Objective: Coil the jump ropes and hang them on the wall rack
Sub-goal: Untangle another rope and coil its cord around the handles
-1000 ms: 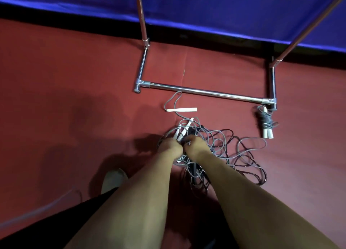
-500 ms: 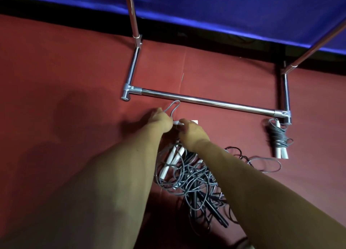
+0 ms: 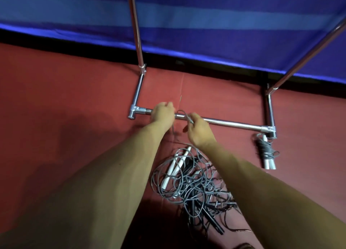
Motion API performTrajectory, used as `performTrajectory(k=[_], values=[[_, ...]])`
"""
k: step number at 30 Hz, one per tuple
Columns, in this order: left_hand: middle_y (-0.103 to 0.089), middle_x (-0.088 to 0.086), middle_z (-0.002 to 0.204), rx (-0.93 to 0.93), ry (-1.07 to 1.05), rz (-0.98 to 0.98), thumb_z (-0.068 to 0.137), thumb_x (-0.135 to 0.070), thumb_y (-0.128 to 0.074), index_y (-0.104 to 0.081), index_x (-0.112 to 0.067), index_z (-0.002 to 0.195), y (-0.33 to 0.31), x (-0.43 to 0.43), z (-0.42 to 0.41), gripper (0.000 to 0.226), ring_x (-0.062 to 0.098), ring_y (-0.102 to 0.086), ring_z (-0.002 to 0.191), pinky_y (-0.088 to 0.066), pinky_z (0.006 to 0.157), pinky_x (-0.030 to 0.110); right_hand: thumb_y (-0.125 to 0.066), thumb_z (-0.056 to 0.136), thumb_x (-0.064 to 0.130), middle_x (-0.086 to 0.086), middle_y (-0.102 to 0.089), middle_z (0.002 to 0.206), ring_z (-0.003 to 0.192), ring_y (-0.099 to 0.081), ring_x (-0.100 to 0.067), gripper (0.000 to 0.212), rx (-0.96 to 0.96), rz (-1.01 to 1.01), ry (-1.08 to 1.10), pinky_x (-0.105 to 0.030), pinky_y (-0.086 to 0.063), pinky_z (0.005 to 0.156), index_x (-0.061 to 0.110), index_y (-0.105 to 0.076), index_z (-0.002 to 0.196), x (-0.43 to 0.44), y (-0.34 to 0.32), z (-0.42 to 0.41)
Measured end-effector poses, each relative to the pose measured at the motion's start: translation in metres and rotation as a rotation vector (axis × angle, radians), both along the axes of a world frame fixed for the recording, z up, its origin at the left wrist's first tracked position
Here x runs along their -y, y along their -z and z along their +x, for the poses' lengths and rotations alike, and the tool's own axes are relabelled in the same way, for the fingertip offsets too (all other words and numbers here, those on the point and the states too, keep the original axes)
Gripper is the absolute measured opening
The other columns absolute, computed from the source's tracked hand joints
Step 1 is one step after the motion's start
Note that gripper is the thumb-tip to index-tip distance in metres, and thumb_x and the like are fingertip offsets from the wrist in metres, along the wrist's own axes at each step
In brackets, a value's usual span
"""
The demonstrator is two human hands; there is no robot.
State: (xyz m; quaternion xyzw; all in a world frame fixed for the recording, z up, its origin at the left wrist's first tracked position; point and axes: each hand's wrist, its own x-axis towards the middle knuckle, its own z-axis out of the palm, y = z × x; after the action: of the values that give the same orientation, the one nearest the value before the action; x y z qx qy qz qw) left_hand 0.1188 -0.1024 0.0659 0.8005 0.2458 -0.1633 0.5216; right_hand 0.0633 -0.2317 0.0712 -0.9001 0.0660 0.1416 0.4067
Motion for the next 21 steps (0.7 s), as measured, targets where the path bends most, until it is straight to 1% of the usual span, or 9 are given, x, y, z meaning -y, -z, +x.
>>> performTrajectory(k=[2,4,6,8,10,13,15,18,21], values=[[-0.056,0.007,0.124,0.004,0.205,0.168,0.09,-0.013,-0.057,-0.056,-0.023,0.133,-0.033,-0.003,-0.019,0.044,0.027,-0.06,0.103,-0.045,0.078,0.026,-0.042,0.094,0.002,-0.002,-0.068,0.096,0.088,-0.064,-0.026,0.036,0.088,0.08,-0.05,-0.03,-0.049,0.082,0.013,-0.059,0.124,0.006,-0.048,-0.01],[-0.049,-0.001,0.128,-0.041,0.408,0.109,0.09,-0.009,-0.062,-0.042,-0.036,0.148,-0.06,-0.001,-0.035,0.067,0.023,-0.059,0.107,-0.047,0.08,0.027,-0.043,0.091,-0.004,0.005,-0.065,0.1,0.089,-0.058,-0.011,0.045,0.186,0.099,-0.089,-0.016,-0.043,0.084,0.014,-0.063,0.128,0.012,-0.095,-0.019],[-0.062,-0.001,0.116,-0.074,0.576,0.037,0.095,-0.015,-0.061,-0.054,-0.027,0.14,-0.087,0.007,-0.052,0.046,0.021,-0.061,0.099,-0.049,0.085,0.029,-0.041,0.09,-0.005,0.015,-0.066,0.088,0.08,-0.059,-0.001,0.044,0.24,0.149,-0.073,-0.006,-0.041,0.075,0.014,-0.068,0.119,0.015,-0.141,-0.031],[-0.067,0.002,0.111,-0.08,0.72,0.091,0.101,-0.023,-0.056,-0.065,-0.017,0.125,-0.114,0.014,-0.073,0.027,0.022,-0.062,0.1,-0.048,0.087,0.031,-0.038,0.092,-0.002,0.02,-0.055,0.057,0.053,-0.05,-0.002,0.041,0.25,0.267,-0.037,-0.015,-0.042,0.056,0.018,-0.069,0.109,0.017,-0.185,-0.044],[-0.068,0.002,0.112,-0.083,0.706,0.088,0.101,-0.031,-0.054,-0.067,-0.02,0.118,-0.137,0.018,-0.096,0.024,0.025,-0.064,0.095,-0.052,0.084,0.037,-0.038,0.096,0.004,0.016,-0.047,0.047,0.048,-0.04,-0.009,0.039,0.297,0.368,0.016,-0.027,-0.04,0.051,0.029,-0.066,0.104,0.017,-0.228,-0.058],[-0.06,-0.005,0.118,-0.147,0.63,-0.131,0.099,-0.03,-0.061,-0.061,-0.031,0.126,-0.16,0.025,-0.129,0.027,0.017,-0.062,0.103,-0.051,0.069,0.029,-0.041,0.098,0.013,0.011,-0.049,0.054,0.057,-0.042,-0.016,0.033,0.374,0.49,0.126,-0.031,-0.038,0.059,0.035,-0.066,0.103,0.022,-0.273,-0.076],[-0.06,-0.01,0.122,-0.149,0.668,-0.191,0.1,-0.027,-0.061,-0.063,-0.034,0.123,-0.179,0.033,-0.147,0.025,0.013,-0.064,0.109,-0.052,0.066,0.022,-0.04,0.101,0.004,0.001,-0.058,0.062,0.061,-0.042,-0.018,0.033,0.368,0.553,0.164,-0.03,-0.037,0.061,0.022,-0.067,0.106,0.031,-0.3,-0.093],[-0.071,0.001,0.102,-0.059,0.603,-0.197,0.105,-0.019,-0.052,-0.068,-0.018,0.101,-0.194,0.04,-0.159,0.017,0.01,-0.068,0.073,-0.052,0.064,0.027,-0.04,0.1,-0.001,-0.005,-0.074,0.086,0.056,-0.037,-0.019,0.032,0.306,0.57,0.188,-0.027,-0.034,0.053,0.009,-0.067,0.112,0.045,-0.315,-0.114],[-0.071,0.005,0.078,0.131,0.414,-0.174,0.106,-0.014,-0.048,-0.064,-0.012,0.088,-0.221,0.039,-0.158,0.024,0.014,-0.066,0.057,-0.054,0.061,0.03,-0.045,0.098,-0.001,-0.004,-0.073,0.102,0.053,-0.05,-0.006,0.039,0.329,0.354,0.139,-0.014,-0.04,0.054,0.016,-0.061,0.129,0.062,-0.303,-0.128]])
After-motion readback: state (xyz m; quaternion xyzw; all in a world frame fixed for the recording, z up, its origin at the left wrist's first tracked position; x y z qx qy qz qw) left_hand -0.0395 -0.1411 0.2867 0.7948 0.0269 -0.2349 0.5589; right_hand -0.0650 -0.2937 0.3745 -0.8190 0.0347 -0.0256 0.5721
